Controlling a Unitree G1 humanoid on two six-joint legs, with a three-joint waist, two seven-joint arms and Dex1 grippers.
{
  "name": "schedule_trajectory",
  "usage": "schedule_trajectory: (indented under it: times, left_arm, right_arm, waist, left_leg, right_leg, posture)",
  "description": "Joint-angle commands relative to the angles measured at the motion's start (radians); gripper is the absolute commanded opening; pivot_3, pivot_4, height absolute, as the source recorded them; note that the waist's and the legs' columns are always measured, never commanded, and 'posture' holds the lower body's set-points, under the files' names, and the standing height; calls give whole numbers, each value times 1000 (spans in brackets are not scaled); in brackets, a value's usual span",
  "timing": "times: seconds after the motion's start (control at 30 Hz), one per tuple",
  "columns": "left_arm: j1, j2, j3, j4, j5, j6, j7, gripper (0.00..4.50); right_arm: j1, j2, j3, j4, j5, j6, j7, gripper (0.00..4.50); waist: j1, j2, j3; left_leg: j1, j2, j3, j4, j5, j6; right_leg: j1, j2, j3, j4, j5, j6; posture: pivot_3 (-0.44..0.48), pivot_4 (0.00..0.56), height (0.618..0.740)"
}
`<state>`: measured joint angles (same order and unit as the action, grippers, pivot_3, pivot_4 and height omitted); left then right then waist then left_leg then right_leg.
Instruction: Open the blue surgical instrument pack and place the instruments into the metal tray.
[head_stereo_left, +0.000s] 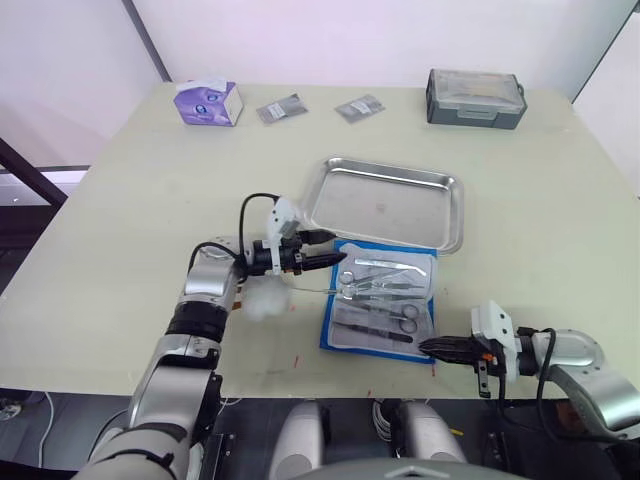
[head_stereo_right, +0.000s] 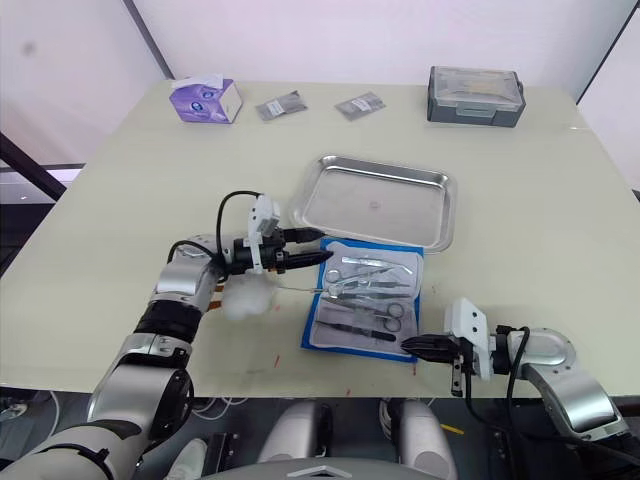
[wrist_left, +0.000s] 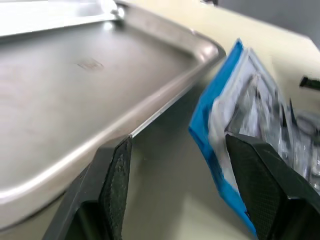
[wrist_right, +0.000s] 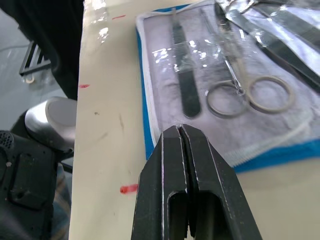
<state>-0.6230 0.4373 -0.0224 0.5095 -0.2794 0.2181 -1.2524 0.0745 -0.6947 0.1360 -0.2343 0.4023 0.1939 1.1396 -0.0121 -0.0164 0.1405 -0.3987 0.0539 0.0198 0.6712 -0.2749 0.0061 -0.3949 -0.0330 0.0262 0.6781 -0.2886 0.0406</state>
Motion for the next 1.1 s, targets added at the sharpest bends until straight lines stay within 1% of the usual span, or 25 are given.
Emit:
schedule_trajectory:
  times: [0.03,0.07,0.1,0.13,0.2,0.27,0.3,0.33,0.5,0.6,0.73,0.9,1.1]
  left_arm:
    - [21,13,34,-99,-59,25,-11,3189]
    - [31,18,37,-120,-68,35,-13,3189]
    - [41,24,37,-137,-73,41,-15,3189]
    - [50,30,36,-150,-76,43,-17,3189]
    - [69,45,40,-178,-89,50,-23,3189]
    - [89,61,46,-204,-103,48,-33,3189]
    - [100,70,49,-216,-111,43,-41,3189]
    - [112,79,55,-231,-122,40,-51,3189]
    - [178,116,104,-332,-208,4,-133,3189]
    - [214,166,99,-369,-202,-75,-212,3189]
    - [221,224,89,-388,-211,-117,-300,3189]
    - [198,235,81,-397,-230,-124,-330,3189]
    - [218,235,67,-439,-254,-106,-318,3189]
  right_arm:
    - [11,-16,-49,-69,56,24,6,505]
    - [16,-18,-61,-82,72,32,5,784]
    - [21,-20,-71,-95,84,39,3,1184]
    - [28,-24,-79,-109,96,49,3,1818]
    - [45,-30,-100,-140,118,62,0,2732]
    - [64,-32,-124,-170,142,74,-9,3770]
    - [72,-33,-136,-182,148,73,-13,4205]
    - [81,-34,-146,-193,150,71,-18,4440]
    - [100,-4,-198,-214,146,30,-65,4440]
    - [78,27,-202,-186,103,-23,-98,4440]
    - [45,60,-176,-145,36,-82,-132,4440]
    - [-60,115,-101,-46,-63,-126,-176,4440]
    - [-113,161,-60,-1,-98,-149,-199,4440]
  waist:
    - [0,0,0]
    - [0,0,0]
    - [0,0,0]
    - [0,0,0]
    - [0,0,0]
    - [0,0,0]
    - [0,0,0]
    - [0,0,0]
    - [0,0,0]
    - [-1,0,1]
    - [0,0,1]
    - [-1,0,1]
    - [0,0,1]
  left_leg:
    - [0,0,0,0,0,0]
    - [0,0,0,0,0,0]
    - [0,0,0,0,0,0]
    - [0,0,0,0,0,0]
    - [0,0,0,0,0,0]
    - [0,0,0,0,0,0]
    - [0,0,0,0,0,0]
    - [0,0,0,0,0,0]
    - [0,0,0,0,0,0]
    - [0,0,0,0,0,0]
    - [0,0,1,-1,0,0]
    - [0,0,1,-1,0,0]
    - [0,0,1,-1,0,0]
  right_leg:
    - [0,0,0,0,0,0]
    - [0,0,0,0,0,0]
    - [0,0,0,0,0,0]
    - [0,0,0,0,0,0]
    - [0,0,0,0,0,0]
    - [0,0,0,0,0,0]
    - [0,0,0,0,0,0]
    - [0,0,0,0,0,0]
    - [0,0,0,0,0,0]
    - [0,0,0,0,0,0]
    - [-1,0,1,0,0,0]
    - [-1,0,1,0,0,0]
    - [-1,0,1,0,0,0]
  posture:
    - [0,150,738]
    - [0,150,738]
    - [0,150,738]
    - [0,150,738]
    - [0,150,738]
    - [0,150,738]
    - [0,150,738]
    - [0,150,738]
    - [0,150,738]
    - [0,150,738]
    - [0,150,738]
    - [0,150,738]
    - [0,150,738]
